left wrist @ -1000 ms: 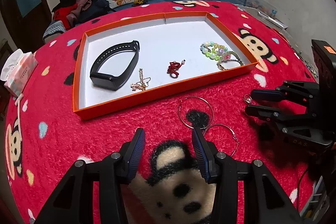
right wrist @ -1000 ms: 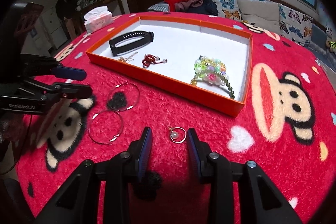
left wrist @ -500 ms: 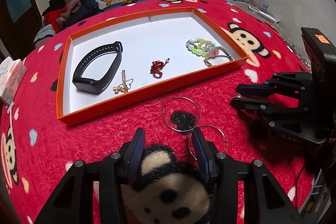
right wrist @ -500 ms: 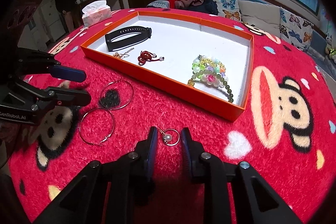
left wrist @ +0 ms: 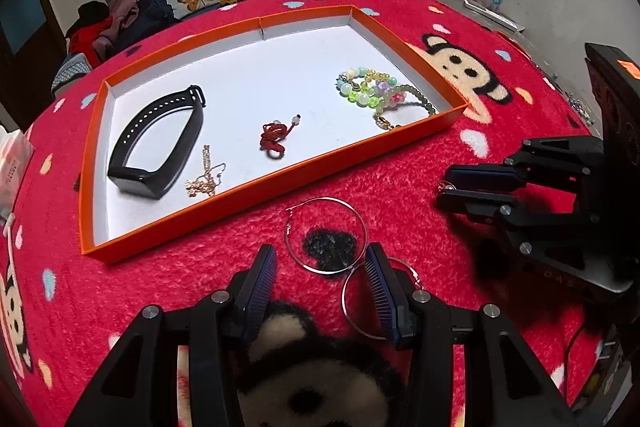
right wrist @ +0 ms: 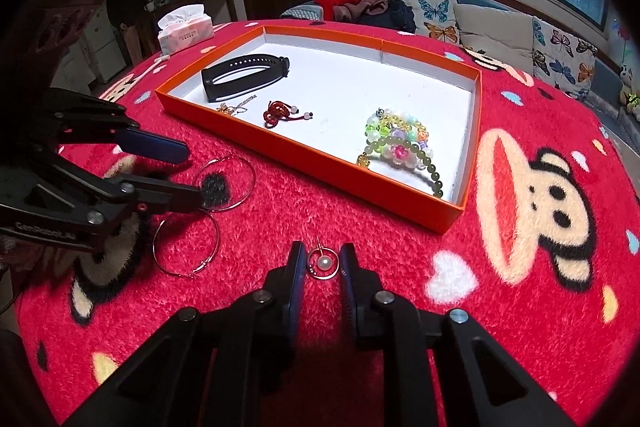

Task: Organize jewelry
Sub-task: 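Reach the left gripper to a silver hoop earring while the right grasps the pearl hoop earring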

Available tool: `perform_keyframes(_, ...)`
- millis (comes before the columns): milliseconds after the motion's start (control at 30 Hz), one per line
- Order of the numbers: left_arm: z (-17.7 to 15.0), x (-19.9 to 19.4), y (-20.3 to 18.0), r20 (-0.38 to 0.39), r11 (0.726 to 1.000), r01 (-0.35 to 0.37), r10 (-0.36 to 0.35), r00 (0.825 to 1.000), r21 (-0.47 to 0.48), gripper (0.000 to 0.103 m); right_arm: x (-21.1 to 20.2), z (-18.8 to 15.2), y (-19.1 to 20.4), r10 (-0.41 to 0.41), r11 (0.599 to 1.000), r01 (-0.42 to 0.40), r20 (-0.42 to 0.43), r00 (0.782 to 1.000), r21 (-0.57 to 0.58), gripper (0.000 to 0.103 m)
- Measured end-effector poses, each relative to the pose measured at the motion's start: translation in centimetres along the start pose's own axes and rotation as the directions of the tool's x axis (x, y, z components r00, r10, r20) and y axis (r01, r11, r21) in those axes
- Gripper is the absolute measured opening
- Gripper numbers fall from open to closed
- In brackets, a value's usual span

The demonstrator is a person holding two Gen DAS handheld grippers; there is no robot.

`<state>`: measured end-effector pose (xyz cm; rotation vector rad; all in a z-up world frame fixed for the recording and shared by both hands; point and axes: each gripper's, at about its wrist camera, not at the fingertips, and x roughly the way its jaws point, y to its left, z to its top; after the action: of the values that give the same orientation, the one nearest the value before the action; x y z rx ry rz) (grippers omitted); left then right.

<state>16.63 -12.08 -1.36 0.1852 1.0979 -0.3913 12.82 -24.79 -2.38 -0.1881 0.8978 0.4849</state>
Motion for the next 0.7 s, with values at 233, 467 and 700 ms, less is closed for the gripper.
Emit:
perform_keyframes(233, 0.7, 1.0, -1.5, -0.015, 0.999, -0.034, 0.034, 0.999, 0.026, 0.05, -0.6, 0.2, 0.0, 0.009, 1.0, -0.009, 0.014, 1.0, 0.001, 0.02)
perform_keyframes(467, 0.8, 1.6, -2.1, -0.003, 0.993, -0.111, 0.112, 0.994, 0.037, 0.05, -1.0, 0.1, -0.2, 0.013, 1.0, -0.013, 0.029, 1.0, 0.004, 0.02)
perform_keyframes(700, 0.4, 1.5, -2.2, 0.019, 0.992, -0.115, 0.114, 0.993, 0.051, 0.037, -1.1, 0.2, -0.2, 0.012, 1.0, -0.013, 0.033, 0.999, 0.005, 0.02)
